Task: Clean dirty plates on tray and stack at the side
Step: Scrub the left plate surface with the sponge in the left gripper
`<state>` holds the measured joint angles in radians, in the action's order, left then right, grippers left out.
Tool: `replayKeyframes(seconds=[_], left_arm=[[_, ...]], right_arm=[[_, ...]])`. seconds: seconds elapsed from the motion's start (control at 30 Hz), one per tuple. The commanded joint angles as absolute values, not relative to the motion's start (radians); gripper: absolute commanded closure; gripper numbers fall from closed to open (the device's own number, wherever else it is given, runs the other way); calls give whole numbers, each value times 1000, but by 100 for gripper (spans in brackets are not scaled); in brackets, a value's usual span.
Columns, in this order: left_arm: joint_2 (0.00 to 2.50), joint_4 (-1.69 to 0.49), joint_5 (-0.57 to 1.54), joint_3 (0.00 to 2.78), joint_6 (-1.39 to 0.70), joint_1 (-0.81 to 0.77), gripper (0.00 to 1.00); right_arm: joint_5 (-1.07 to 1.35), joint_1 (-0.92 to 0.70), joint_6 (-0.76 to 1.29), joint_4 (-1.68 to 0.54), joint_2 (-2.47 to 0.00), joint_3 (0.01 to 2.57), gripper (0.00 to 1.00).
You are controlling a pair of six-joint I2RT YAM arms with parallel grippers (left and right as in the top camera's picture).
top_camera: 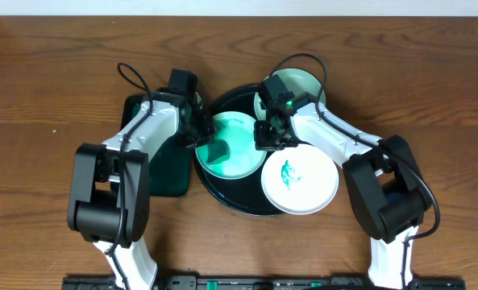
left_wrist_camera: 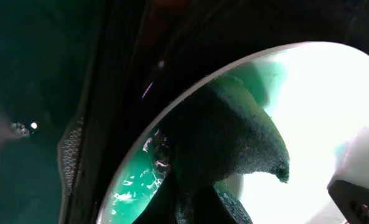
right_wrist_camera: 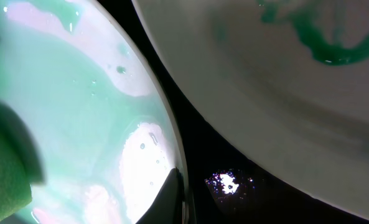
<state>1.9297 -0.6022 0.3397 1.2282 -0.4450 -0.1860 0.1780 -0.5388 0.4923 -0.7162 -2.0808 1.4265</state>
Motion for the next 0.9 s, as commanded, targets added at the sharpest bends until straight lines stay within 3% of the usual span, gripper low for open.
replayKeyframes(seconds=[0.0,0.27,0.4,0.63,0.87], left_arm=[[1969,-621,73,1204,-422,-138,93],[1970,-592,451,1204,-221,-277,93],[1970,-545,517,1204,-227,-360,93],[1970,-507,495,1204,-255,-408,93],[1969,-507,268,1204,-270,-263,93]], right_arm=[[162,-548,474,-744,-2129,1403,99],[162,-548,474,-745,-2129,1403,99],[166,-548,475,-746,-2129,1403,99],[166,-548,475,-748,-2129,1403,99],[166,-548,474,-748,-2129,1403,99]])
